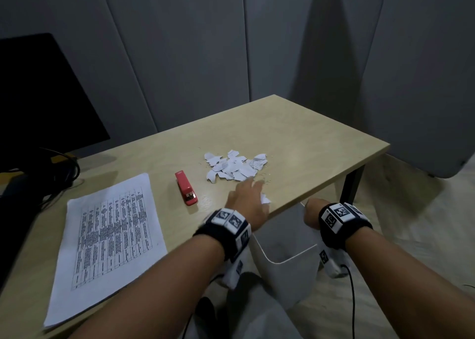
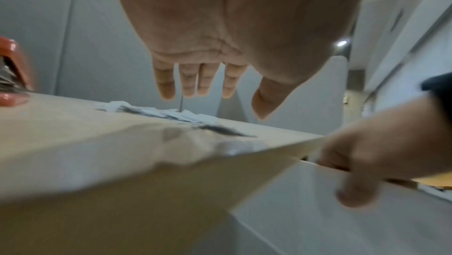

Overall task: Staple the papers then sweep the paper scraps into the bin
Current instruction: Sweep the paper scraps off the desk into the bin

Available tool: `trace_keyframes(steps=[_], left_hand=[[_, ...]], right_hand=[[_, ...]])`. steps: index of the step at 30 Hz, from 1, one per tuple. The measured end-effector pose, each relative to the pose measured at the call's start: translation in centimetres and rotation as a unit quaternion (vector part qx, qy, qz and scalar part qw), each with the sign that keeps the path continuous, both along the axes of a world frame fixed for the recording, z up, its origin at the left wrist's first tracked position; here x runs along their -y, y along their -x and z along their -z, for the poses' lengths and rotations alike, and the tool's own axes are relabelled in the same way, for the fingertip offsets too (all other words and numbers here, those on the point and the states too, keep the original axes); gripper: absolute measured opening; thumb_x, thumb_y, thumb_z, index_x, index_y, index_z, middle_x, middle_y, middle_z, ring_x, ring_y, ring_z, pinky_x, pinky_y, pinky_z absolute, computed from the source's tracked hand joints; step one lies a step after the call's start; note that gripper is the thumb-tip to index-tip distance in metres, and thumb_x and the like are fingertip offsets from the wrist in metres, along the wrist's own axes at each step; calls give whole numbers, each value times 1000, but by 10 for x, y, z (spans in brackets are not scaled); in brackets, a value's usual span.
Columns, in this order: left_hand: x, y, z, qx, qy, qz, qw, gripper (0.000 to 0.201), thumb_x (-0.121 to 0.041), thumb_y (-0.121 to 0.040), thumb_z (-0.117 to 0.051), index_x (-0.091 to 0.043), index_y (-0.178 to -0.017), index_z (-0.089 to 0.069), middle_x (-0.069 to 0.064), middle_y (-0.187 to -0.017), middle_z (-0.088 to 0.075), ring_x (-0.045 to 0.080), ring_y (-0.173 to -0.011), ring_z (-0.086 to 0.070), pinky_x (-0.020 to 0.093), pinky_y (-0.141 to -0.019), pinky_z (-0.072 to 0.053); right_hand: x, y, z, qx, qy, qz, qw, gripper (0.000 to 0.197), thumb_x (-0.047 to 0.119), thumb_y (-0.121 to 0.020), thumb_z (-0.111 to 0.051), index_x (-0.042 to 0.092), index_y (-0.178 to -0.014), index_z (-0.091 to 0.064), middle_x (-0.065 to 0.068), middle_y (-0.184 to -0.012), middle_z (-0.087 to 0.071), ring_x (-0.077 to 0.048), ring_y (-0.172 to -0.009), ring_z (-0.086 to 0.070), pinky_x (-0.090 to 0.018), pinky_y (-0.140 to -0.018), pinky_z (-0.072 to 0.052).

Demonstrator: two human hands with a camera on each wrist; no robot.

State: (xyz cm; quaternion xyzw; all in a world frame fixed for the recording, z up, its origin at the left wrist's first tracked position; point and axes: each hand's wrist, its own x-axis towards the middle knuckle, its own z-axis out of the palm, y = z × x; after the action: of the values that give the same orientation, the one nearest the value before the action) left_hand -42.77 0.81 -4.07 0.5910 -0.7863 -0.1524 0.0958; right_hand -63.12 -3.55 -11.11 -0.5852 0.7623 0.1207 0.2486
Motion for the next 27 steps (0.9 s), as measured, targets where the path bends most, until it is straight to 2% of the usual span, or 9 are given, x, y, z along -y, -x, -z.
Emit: trace_keyframes(steps=[3, 7, 10, 12, 14, 18, 20, 24, 27], left_hand=[[30, -7, 0, 82, -67, -40, 994, 67, -41, -92, -50, -23, -152, -26, 5, -165, -13, 27, -152, -9, 52, -118, -21], [28, -2, 6, 132, -83, 28, 987, 47, -47, -86, -49, -20, -125, -50, 4, -135, -45, 27, -131, -39, 54, -102, -41], [11, 9, 4, 71, -73, 110, 989, 32, -42, -89, -52, -17, -109, -58, 4, -118, -53, 27, -114, -52, 49, -98, -46], [5, 16, 2, 43, -90, 136, 986, 42, -38, -92, -55, -17, -128, -58, 4, -137, -51, 27, -127, -49, 45, -107, -41], [12, 19, -2, 39, -68, 114, 990, 54, -37, -93, -55, -21, -144, -46, 1, -159, -33, 23, -145, -32, 45, -117, -30], [44, 8, -10, 61, -57, 0, 997, 60, -34, -97, -48, -22, -152, -28, 3, -165, -13, 23, -152, -13, 47, -121, -21], [56, -1, -8, 90, -87, -32, 992, 68, -36, -94, -50, -21, -154, -22, 5, -166, -11, 26, -152, -11, 50, -121, -21], [52, 6, 5, 90, -95, 12, 991, 60, -36, -93, -49, -19, -148, -31, 7, -157, -29, 29, -145, -26, 56, -114, -29], [35, 23, 13, 80, -87, 54, 992, 57, -34, -96, -42, -21, -150, -28, 6, -161, -23, 28, -149, -18, 59, -116, -21]], right_hand=[[9, 8, 11, 10, 7, 14, 1000, 16, 28, -76, -53, 13, -75, -56, -9, -94, -70, -31, -92, -68, -39, -86, -56], [18, 19, 22, -14, -9, 9, 1000, 14, 27, -68, -53, 13, -70, -57, -10, -92, -70, -33, -89, -68, -41, -84, -57], [4, 15, 2, -12, 6, -3, 1000, 14, 22, -74, -51, 13, -64, -52, -12, -99, -70, -33, -93, -67, -39, -85, -56], [-7, 11, -12, -19, 22, 0, 1000, 11, 18, -81, -51, 12, -74, -56, -12, -104, -68, -32, -99, -66, -35, -86, -55], [-12, 10, -16, -26, 32, 13, 999, 17, 16, -86, -50, 10, -97, -62, -12, -113, -66, -30, -107, -64, -33, -88, -53], [-15, 13, -16, -22, 33, 37, 999, 27, 15, -89, -49, 5, -113, -59, -13, -119, -65, -30, -111, -62, -33, -90, -52], [-15, 15, -12, -9, 31, 41, 999, 23, 17, -87, -50, 10, -106, -61, -11, -114, -66, -30, -107, -64, -34, -90, -53], [0, 29, 8, -4, 30, 30, 999, 8, 23, -71, -49, 17, -74, -54, -8, -97, -68, -31, -93, -67, -40, -86, -57], [18, 40, 30, 0, 14, 27, 1000, 11, 26, -61, -47, 16, -66, -49, -6, -91, -68, -32, -91, -67, -40, -83, -57]])
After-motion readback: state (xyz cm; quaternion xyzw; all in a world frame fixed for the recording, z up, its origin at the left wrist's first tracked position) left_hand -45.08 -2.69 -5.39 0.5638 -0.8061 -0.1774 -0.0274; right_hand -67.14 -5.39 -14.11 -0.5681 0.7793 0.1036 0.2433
